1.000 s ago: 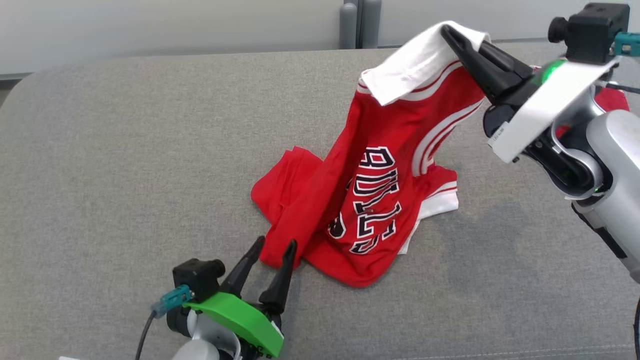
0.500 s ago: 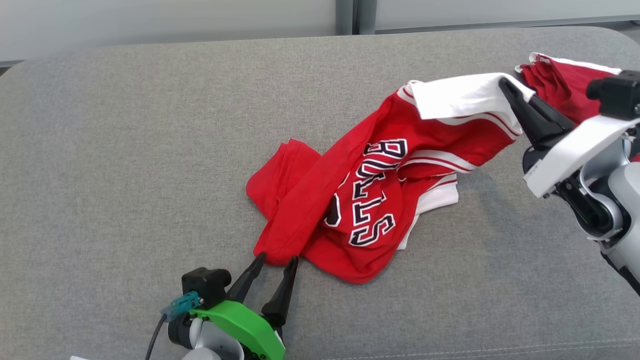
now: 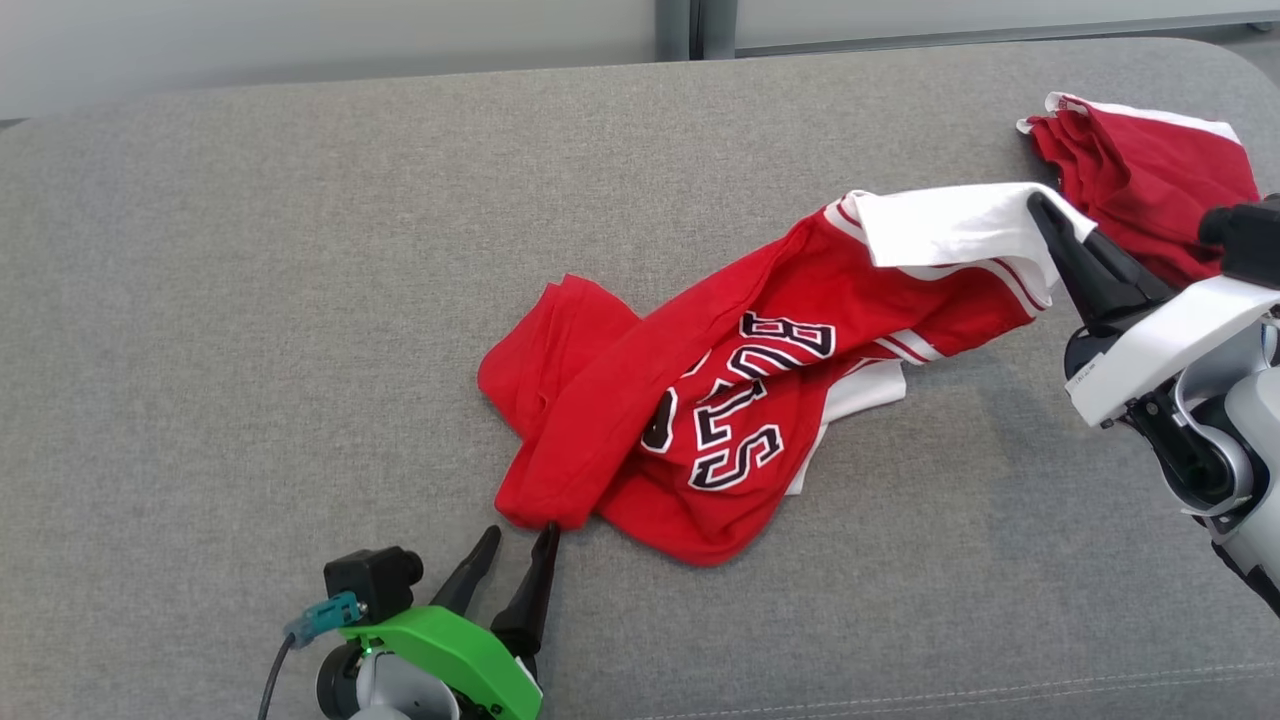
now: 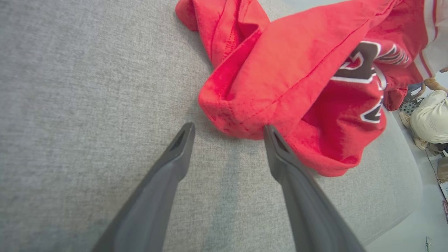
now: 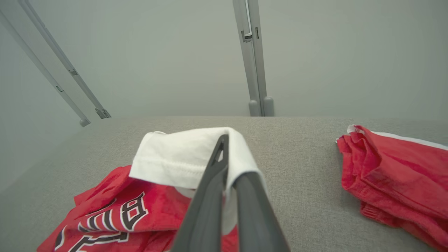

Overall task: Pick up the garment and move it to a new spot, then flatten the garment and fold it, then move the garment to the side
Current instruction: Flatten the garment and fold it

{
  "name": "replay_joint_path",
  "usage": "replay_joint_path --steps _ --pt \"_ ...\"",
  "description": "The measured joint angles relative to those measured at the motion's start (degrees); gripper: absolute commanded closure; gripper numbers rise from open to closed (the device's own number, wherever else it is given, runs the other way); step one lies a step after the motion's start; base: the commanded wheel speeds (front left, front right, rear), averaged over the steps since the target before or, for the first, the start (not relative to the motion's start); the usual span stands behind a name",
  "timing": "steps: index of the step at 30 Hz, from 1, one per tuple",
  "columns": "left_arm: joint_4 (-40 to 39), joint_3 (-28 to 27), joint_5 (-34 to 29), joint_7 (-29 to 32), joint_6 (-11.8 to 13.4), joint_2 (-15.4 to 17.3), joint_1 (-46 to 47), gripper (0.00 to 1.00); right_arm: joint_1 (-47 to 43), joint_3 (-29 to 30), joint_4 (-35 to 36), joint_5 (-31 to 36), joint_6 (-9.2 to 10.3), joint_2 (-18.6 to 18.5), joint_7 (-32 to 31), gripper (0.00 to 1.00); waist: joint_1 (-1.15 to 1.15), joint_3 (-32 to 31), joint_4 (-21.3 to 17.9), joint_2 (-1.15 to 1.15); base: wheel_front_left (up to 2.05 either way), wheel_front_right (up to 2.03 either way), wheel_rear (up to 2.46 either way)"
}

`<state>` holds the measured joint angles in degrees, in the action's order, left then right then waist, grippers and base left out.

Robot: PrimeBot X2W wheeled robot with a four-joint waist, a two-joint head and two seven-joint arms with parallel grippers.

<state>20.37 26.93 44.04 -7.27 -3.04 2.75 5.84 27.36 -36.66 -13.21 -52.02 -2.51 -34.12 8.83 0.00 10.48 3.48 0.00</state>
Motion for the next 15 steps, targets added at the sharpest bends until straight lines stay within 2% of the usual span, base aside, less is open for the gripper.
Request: replay_joint_path --steps 5,15 --pt "1.0 0.7 1.3 0.5 -1.0 0.0 0.2 0.0 -0.3 0.4 -0.3 0.0 -0.44 -0.1 0.8 1.0 0.0 0.2 -0.3 0.0 0.0 0.0 0.0" --pt "2.3 1.0 2.0 -0.1 -1.5 0.0 2.9 0.0 -0.9 0.4 -0.8 0.0 -0.49 -0.1 1.7 1.0 0.0 0.3 -0.8 0.0 0.0 0.0 0.0"
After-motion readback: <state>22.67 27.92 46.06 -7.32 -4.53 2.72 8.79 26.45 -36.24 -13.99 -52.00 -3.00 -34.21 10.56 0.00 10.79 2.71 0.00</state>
